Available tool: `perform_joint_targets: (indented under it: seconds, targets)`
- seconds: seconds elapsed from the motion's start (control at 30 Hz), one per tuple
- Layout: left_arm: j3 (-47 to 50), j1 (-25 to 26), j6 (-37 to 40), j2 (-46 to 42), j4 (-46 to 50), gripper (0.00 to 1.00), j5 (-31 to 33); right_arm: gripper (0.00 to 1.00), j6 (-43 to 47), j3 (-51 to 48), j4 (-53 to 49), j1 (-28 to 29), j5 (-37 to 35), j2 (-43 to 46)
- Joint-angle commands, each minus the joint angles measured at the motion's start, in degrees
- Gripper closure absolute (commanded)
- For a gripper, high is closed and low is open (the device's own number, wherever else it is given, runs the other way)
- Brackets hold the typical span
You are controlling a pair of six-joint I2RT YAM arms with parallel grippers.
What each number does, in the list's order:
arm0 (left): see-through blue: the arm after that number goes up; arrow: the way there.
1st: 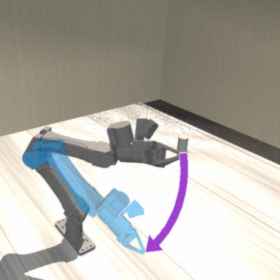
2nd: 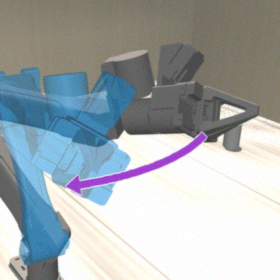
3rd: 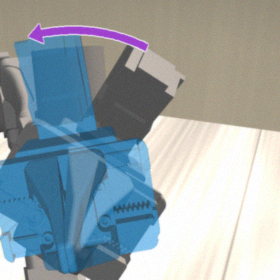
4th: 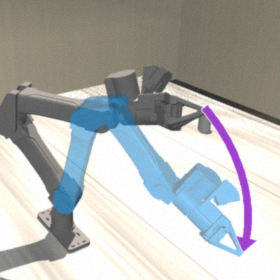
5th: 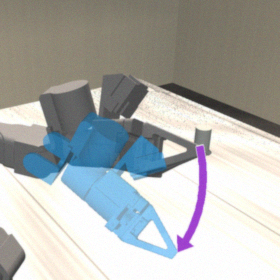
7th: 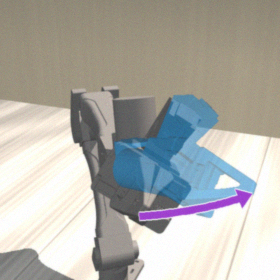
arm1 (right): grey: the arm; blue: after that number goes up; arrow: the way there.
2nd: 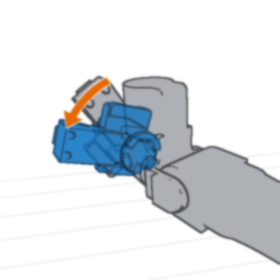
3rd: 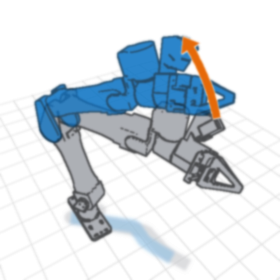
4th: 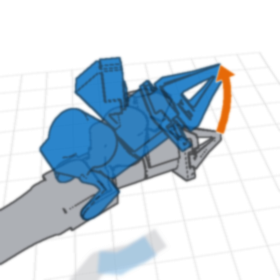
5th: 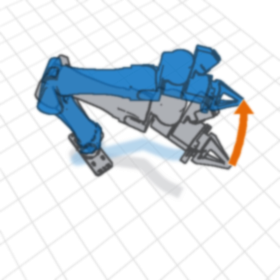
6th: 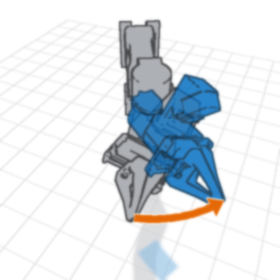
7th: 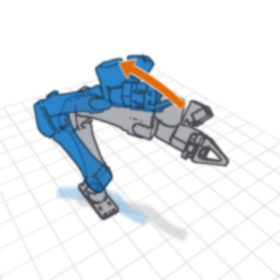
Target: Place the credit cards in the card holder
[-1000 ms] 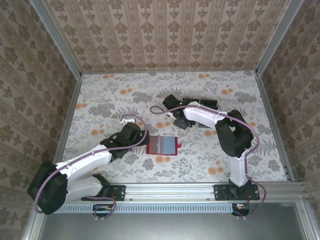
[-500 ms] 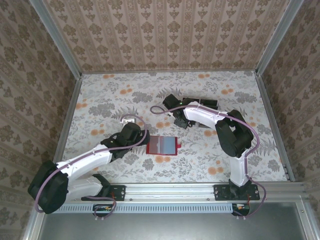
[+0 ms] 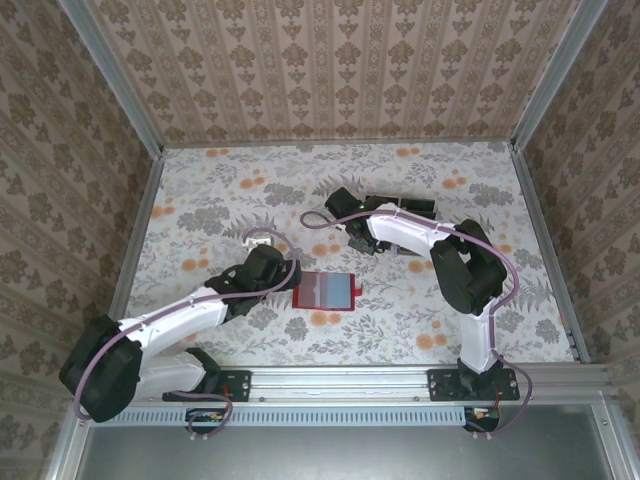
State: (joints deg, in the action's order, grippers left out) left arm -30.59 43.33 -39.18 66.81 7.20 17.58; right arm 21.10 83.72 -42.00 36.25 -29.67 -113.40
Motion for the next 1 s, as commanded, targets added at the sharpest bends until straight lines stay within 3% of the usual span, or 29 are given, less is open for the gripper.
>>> perform_joint_targets:
  seconds: [0.0, 0.37, 0.73, 0.97]
  targets:
    - [0.3, -0.3, -1.1, 0.3, -0.4, 0.00, -0.4, 0.50, 0.9, -0.7, -0.6, 0.2, -1.8, -1.4]
    - [0.3, -0.3, -1.2, 0.3, -0.6, 0.00, -0.4, 0.52, -0.7, -2.4, -0.5, 1.0, -1.0, -1.5]
    - [0.5, -0.3, -1.3, 0.2, -0.5, 0.00, -0.3, 0.64, -0.7, -1.5, -1.2, 1.3, 0.0, -1.1]
    - [0.4, -0.3, -1.3, 0.3, -0.5, 0.00, -0.3, 0.65, 0.0, -0.7, -2.2, 1.3, -0.5, -1.3]
